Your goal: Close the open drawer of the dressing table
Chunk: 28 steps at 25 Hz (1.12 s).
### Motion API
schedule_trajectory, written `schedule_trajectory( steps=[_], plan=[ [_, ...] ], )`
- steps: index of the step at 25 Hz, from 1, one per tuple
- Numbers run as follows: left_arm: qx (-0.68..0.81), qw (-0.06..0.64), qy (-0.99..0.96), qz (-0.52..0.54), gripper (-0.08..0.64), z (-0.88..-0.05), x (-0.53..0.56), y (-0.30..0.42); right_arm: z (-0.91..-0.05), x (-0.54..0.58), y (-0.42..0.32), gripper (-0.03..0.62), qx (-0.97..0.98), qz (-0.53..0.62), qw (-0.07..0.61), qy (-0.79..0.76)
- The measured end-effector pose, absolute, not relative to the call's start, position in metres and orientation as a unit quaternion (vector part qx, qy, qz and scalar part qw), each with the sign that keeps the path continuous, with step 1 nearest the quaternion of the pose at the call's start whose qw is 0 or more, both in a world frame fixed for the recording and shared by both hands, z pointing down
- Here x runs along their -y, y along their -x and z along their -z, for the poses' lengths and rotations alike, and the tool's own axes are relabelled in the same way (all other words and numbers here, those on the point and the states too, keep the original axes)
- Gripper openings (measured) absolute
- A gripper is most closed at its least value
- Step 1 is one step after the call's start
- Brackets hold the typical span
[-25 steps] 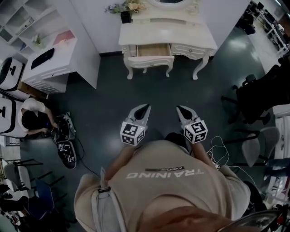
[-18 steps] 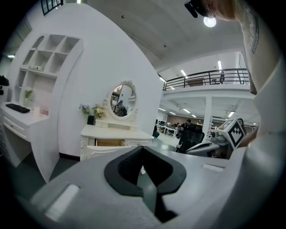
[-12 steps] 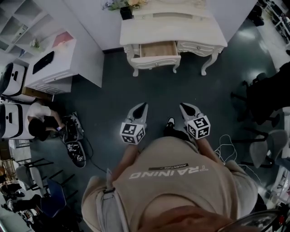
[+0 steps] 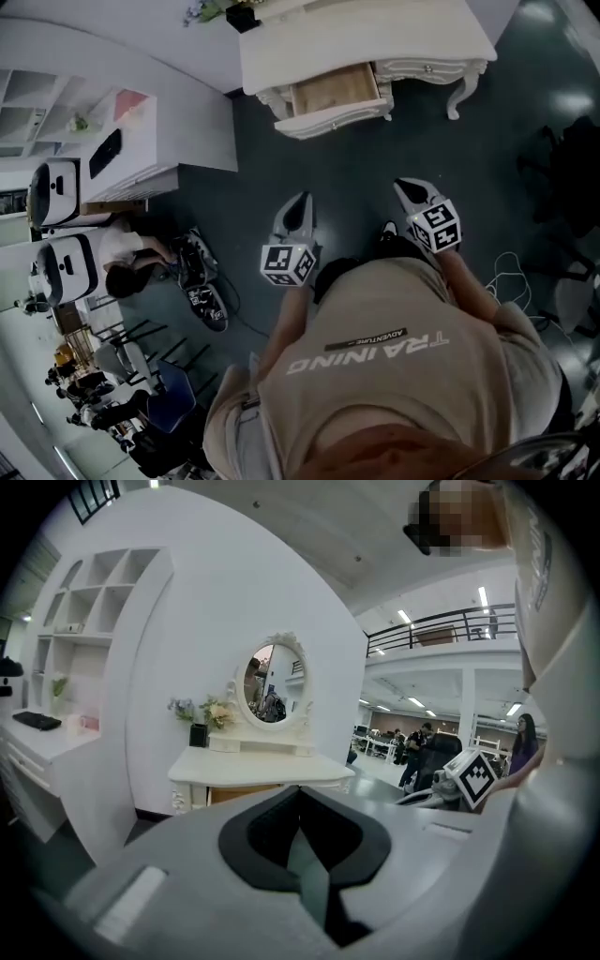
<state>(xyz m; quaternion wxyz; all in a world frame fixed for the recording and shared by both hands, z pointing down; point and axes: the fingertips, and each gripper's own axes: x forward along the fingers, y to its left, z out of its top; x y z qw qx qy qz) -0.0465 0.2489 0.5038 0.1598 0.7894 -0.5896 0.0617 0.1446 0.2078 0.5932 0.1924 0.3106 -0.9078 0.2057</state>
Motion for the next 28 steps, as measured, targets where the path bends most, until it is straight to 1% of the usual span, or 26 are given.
schedule_trajectory(
  steps=[4,10,14,18,20,23,28],
  plan=[
    [0.587,0.184,-0.785,-0.068,0.0,-0.52,-0.226,0.049,-0.607,-0.186,-0.141,0.005,0.907,-0.216,0.206,-0.298],
    [0.576,0.188,-0.794,-0.055,0.0,-0.541,-0.175,0.071,-0.611,-0.143,-0.113,0.005,0.899,-0.22,0.192,-0.327],
    [0.559,0.197,-0.805,-0.033,0.0,-0.543,-0.136,0.091,-0.605,-0.124,-0.092,0.005,0.891,-0.217,0.206,-0.343],
    [0.527,0.158,-0.834,-0.051,0.0,-0.531,-0.086,0.111,-0.595,-0.082,-0.06,0.005,0.884,-0.215,0.208,-0.36],
    [0.509,0.156,-0.845,-0.052,0.0,-0.535,-0.066,0.123,-0.59,-0.053,-0.049,0.005,0.876,-0.206,0.207,-0.384],
    [0.495,0.169,-0.85,-0.057,0.0,-0.553,-0.045,0.15,-0.587,-0.017,-0.039,0.005,0.856,-0.207,0.204,-0.427],
    [0.492,0.21,-0.843,-0.056,0.0,-0.584,-0.014,0.188,-0.596,0.004,-0.03,0.005,0.832,-0.225,0.227,-0.453]
  ],
)
